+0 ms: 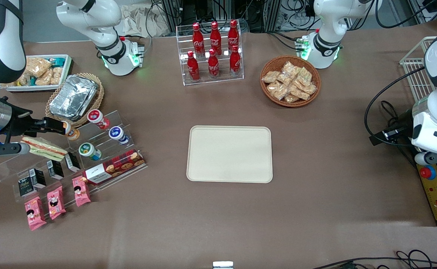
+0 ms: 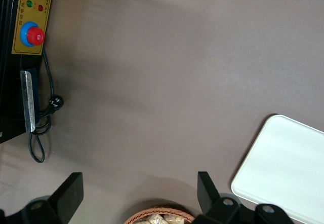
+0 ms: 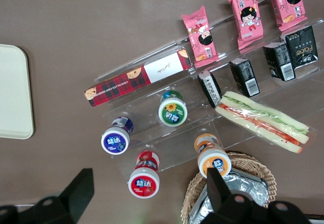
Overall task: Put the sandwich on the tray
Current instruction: 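Move the right gripper down to the wrapped sandwich on the acrylic rack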
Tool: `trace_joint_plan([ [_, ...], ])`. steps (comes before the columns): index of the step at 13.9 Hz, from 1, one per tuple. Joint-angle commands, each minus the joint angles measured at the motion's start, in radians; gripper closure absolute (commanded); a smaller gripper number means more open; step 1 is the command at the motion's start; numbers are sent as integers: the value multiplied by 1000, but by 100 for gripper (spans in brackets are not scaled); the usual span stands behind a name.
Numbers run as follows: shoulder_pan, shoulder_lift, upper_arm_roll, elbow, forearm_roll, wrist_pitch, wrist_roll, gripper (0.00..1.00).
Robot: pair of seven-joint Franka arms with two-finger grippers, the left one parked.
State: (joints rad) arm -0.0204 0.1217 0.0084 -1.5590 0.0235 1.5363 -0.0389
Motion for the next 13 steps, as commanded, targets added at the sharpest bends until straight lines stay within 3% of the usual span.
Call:
trace_joint_plan([
  [1,0,16,4,30,-23,-1,-4,1],
  [13,-61,19,-21,16,-16,1,16,1],
])
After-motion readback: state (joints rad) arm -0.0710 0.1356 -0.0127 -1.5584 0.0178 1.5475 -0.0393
